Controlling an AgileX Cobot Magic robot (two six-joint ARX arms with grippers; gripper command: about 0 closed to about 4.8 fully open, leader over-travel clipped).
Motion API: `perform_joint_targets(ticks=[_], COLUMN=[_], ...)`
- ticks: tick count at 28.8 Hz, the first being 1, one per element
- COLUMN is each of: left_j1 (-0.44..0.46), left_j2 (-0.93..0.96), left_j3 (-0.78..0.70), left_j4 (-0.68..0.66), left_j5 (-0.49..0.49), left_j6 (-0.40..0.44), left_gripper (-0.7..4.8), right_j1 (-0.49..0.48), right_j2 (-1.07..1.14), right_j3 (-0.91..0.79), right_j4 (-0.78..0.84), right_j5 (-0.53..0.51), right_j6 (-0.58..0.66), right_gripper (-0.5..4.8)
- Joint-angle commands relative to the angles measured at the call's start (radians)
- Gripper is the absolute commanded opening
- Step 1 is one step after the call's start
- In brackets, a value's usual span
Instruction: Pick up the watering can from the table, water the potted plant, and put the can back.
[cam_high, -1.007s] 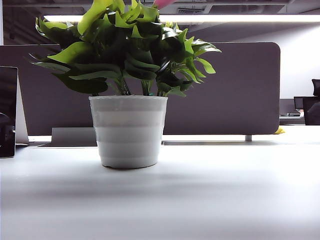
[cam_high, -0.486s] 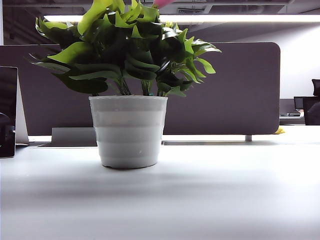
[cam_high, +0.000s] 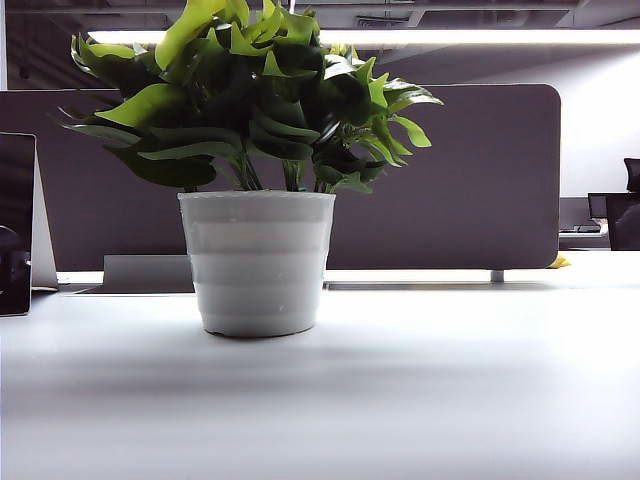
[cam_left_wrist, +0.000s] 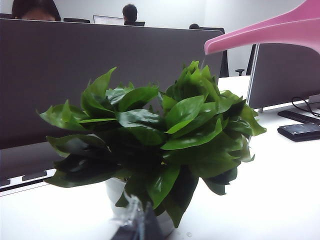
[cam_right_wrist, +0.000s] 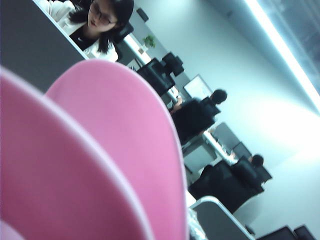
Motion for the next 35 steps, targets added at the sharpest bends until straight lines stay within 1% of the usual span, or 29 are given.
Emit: perform_joint_targets(ticks=[1, 5, 10, 19, 22, 25, 30, 35], left_j1=[0.003, 0.023, 0.058, 0.058, 0.058, 0.058, 0.058, 0.058], left_j2=[0.001, 0.001, 0.001, 0.001, 0.001, 0.001, 0.001, 0.001], left_j3=[0.005, 0.005, 0.005, -0.012, -0.043, -0.078, -0.135, -0.167], left_j4=[0.012, 0.012, 0.012, 0.013, 0.013, 0.013, 0.012, -0.001], left_j5=[0.004, 0.004, 0.004, 0.003, 0.004, 0.004, 0.004, 0.004], left_j6=[0.005, 0.005, 0.005, 0.005, 0.005, 0.005, 0.005, 0.005], left_gripper=[-0.05, -0.05, -0.05, -0.05, -0.05, -0.05, -0.05, -0.05], right_j1=[0.0, -0.002, -0.04, -0.115, -0.142, -0.17, -0.232, -0.307], right_j2=[-0.02, -0.033, -0.049, -0.122, -0.154, -0.185, -0.223, -0.266], right_j3=[0.015, 0.015, 0.006, -0.076, -0.117, -0.167, -0.266, -0.398], right_j4=[0.063, 0.033, -0.008, -0.013, -0.011, -0.006, 0.026, 0.161], right_j5=[0.027, 0.049, 0.037, 0.031, 0.01, -0.014, -0.061, -0.111], right_j6=[0.064, 0.113, 0.217, 0.378, 0.431, 0.449, 0.551, 0.679], right_gripper=[-0.01, -0.01, -0.02, -0.02, -0.02, -0.02, -0.02, -0.02])
